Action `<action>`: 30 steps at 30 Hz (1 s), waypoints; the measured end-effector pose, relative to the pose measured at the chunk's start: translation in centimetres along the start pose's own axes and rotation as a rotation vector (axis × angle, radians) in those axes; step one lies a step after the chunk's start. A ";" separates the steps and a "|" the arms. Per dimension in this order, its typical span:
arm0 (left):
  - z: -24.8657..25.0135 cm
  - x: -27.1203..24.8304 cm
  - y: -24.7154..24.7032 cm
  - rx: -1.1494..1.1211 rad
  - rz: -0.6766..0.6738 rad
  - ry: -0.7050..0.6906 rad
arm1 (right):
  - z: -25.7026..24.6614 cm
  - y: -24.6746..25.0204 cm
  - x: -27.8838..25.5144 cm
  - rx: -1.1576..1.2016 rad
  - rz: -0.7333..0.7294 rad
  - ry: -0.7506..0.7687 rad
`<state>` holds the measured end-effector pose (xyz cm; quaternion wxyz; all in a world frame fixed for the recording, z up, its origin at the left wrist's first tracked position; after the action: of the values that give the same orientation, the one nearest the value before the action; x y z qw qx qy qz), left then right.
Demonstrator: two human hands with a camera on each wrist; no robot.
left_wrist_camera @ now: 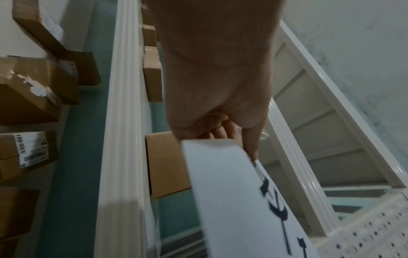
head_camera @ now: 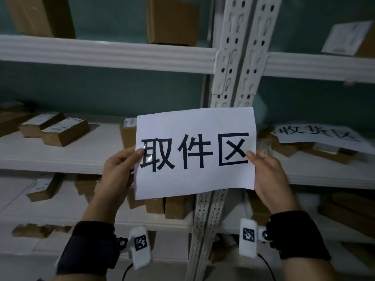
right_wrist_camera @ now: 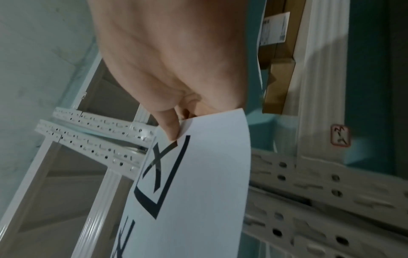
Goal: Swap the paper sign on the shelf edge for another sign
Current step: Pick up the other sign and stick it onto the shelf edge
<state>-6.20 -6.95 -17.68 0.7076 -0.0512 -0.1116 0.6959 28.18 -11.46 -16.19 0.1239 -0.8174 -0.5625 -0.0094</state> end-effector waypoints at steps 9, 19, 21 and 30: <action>4.7 2.2 -5.3 -0.114 -0.009 -0.270 | -4.7 5.3 2.5 0.096 0.188 0.156; 6.7 4.1 -9.0 -0.258 0.054 -0.339 | -7.5 7.4 5.1 0.173 0.205 0.208; 7.2 4.2 -9.5 -0.286 0.084 -0.365 | -7.8 7.3 5.3 0.191 0.200 0.218; 10.8 5.9 -11.1 -0.284 0.154 -0.514 | -12.4 8.0 7.8 0.150 0.140 0.438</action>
<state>2.19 -2.22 -4.14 0.5869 0.0199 -0.3791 0.7151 40.00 -9.60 -4.53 0.3037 -0.8212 -0.4634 -0.1363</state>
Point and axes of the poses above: each hand's wrist, its own x-axis towards the middle knuckle, its own y-axis out of the back of the hand, z = x × y, the point moved 3 cm from there along x, towards the middle knuckle, and after that the axes turned 1 degree about -z, right-handed, at the moved point
